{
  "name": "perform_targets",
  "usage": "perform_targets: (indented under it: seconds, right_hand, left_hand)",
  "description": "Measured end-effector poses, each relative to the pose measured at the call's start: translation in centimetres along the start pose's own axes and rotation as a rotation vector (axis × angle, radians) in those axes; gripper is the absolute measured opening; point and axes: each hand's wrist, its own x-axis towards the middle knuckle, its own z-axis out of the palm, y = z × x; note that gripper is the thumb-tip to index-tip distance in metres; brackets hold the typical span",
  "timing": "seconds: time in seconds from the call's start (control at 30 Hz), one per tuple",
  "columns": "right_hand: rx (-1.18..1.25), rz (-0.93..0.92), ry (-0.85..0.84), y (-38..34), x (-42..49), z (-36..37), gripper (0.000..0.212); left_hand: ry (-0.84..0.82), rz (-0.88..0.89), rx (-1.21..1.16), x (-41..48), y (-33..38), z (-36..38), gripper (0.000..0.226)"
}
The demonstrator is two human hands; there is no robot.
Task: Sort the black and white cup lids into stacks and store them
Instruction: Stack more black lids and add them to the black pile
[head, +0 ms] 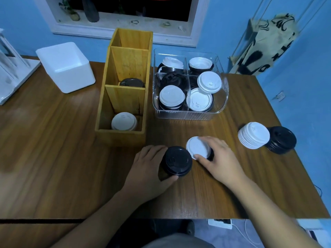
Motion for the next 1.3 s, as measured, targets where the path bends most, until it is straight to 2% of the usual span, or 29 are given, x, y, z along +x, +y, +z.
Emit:
perform_targets:
  seconds: [0.13, 0.27, 0.37, 0.53, 0.6, 0.7, 0.77, 0.87, 0.93, 1.07, 1.2, 1.3]
  right_hand:
    - [-0.016, 0.003, 0.011, 0.3, 0.2, 0.0, 0.058]
    - [-0.029, -0.026, -0.046, 0.7, 0.1, -0.8, 0.059]
    - [-0.04, -0.059, -0.097, 1.5, 0.2, -1.6, 0.063]
    - [-0.026, -0.05, -0.159, 1.6, 1.3, -3.1, 0.07]
    - [-0.008, -0.033, -0.117, 1.6, 2.3, -4.5, 0.061]
    - [-0.029, -0.103, 0.043, 2.1, 4.7, -7.1, 0.047]
    - [-0.144, -0.201, 0.146, 2.4, 7.0, -8.4, 0.045]
    - [-0.327, -0.311, 0.202, 2.6, 10.9, -9.4, 0.051]
    - [-0.371, -0.335, 0.172, 2.9, 13.0, -9.6, 0.06]
    - [-0.311, -0.293, 0.05, 3.2, 15.6, -9.7, 0.066]
    - [-0.273, -0.261, 0.012, 2.9, 16.9, -10.0, 0.063]
    - [-0.245, -0.263, 0.014, 3.0, 17.9, -10.1, 0.06]
  left_hand:
    - [0.016, -0.04, 0.051, 0.0, -0.1, 0.2, 0.089]
    - [0.037, -0.077, 0.03, -0.3, 0.8, 0.0, 0.095]
    - [0.076, -0.046, 0.073, 0.0, 1.5, -0.2, 0.091]
    - [0.082, -0.093, 0.102, 1.7, 2.9, -0.6, 0.082]
    - [0.083, -0.09, 0.047, 2.2, 3.1, -0.8, 0.08]
    - [0.113, -0.063, 0.034, 3.1, 3.5, -0.5, 0.084]
    - [0.101, -0.016, 0.062, 3.9, 4.3, -0.2, 0.089]
    - [0.025, 0.086, 0.076, 5.5, 5.6, 0.4, 0.091]
    - [-0.026, 0.099, 0.065, 6.6, 6.2, 0.8, 0.09]
    - [-0.075, 0.077, 0.099, 7.7, 7.1, 1.6, 0.088]
    - [-0.056, 0.086, 0.121, 7.6, 7.4, 2.0, 0.082]
    - [-0.057, 0.095, 0.174, 7.6, 7.3, 1.6, 0.086]
